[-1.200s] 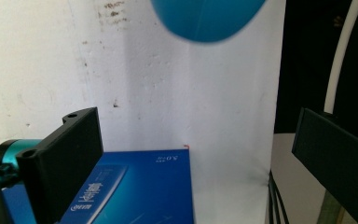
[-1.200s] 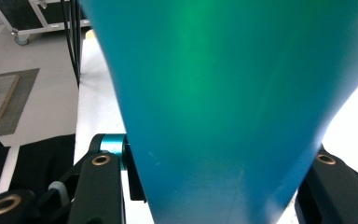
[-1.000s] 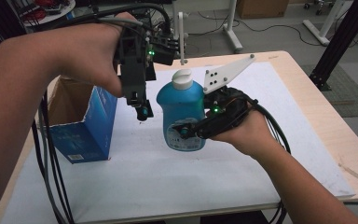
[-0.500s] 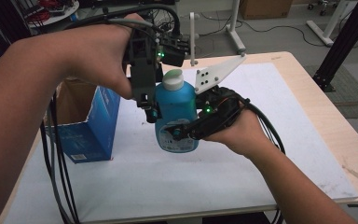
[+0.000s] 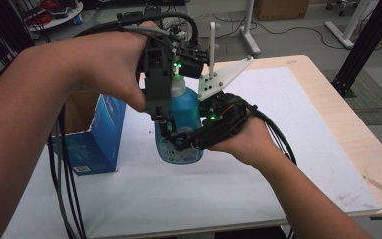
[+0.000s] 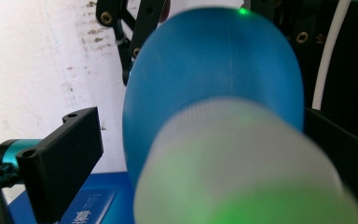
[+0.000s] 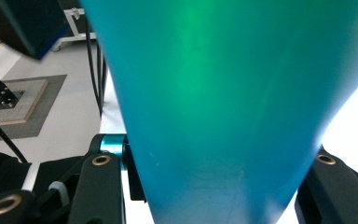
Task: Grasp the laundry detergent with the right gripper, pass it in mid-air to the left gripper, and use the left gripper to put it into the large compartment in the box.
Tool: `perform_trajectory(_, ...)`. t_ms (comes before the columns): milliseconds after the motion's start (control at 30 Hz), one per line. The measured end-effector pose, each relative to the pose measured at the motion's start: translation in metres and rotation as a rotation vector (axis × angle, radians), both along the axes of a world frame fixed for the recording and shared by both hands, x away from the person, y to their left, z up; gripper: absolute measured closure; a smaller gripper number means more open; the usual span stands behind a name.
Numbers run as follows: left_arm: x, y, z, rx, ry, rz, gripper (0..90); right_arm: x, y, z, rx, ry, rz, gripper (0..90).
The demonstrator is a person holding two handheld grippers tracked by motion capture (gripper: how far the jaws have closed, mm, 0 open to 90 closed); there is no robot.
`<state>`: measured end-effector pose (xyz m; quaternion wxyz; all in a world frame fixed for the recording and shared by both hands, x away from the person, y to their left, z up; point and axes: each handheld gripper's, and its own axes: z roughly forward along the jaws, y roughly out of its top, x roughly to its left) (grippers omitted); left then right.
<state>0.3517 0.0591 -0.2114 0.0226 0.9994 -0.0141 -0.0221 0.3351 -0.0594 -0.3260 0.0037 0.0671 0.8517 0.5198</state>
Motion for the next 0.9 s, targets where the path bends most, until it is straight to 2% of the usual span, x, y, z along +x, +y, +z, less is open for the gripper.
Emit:
perform_trajectory(133,0.0006,-0.0015,-0.0008,0.011,0.005,0.004,1.7,-0.0002,0.0009,-0.0004,-0.007,-0.006,0.001,46.9)
perform_trajectory(333,-0.0003,-0.0024,-0.0007,0.018,0.003,0.014,6.8,-0.0002,0.0017,-0.001,-0.005,-0.004,0.002,46.9)
perform_trajectory(600,-0.0001,-0.0006,0.0004,0.01,-0.011,0.023,8.4,-0.0002,0.0017,-0.0014,-0.01,0.005,-0.004,46.9)
perform_trajectory(900,0.0005,-0.0004,0.0004,0.017,-0.009,0.03,14.8,0.0005,0.0023,-0.0016,-0.005,0.005,-0.008,47.2)
